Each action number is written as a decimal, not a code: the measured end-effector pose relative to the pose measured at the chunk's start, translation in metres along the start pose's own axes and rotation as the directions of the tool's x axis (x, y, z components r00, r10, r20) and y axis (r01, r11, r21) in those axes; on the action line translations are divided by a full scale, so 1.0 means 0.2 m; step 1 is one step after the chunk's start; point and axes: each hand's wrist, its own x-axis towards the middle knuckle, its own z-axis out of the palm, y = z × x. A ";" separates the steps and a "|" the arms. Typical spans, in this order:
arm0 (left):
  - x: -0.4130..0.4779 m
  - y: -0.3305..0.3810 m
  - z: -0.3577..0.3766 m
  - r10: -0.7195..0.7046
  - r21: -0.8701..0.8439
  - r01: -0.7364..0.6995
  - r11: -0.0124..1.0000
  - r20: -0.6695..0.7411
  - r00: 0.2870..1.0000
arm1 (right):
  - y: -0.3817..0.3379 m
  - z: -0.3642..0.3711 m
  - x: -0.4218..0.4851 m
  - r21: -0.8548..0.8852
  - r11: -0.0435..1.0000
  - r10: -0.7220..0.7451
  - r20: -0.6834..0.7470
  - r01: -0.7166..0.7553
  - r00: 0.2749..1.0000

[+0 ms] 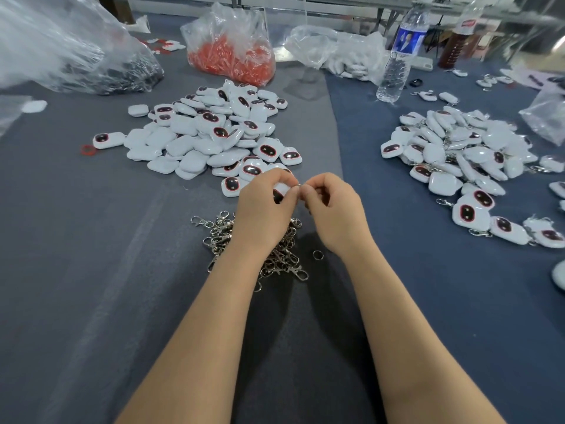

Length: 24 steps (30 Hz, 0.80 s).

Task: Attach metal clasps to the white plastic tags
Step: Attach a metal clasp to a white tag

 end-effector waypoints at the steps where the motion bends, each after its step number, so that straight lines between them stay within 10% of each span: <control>1: 0.00 0.00 0.00 0.003 0.020 -0.003 1.000 -0.004 1.000 | 0.00 0.00 0.00 -0.005 1.000 0.001 0.002 -0.001 1.000; 24: 0.01 -0.03 0.02 0.073 0.127 -0.066 0.990 -0.056 0.996 | 0.01 0.03 0.00 -0.097 0.995 -0.039 -0.123 0.027 0.992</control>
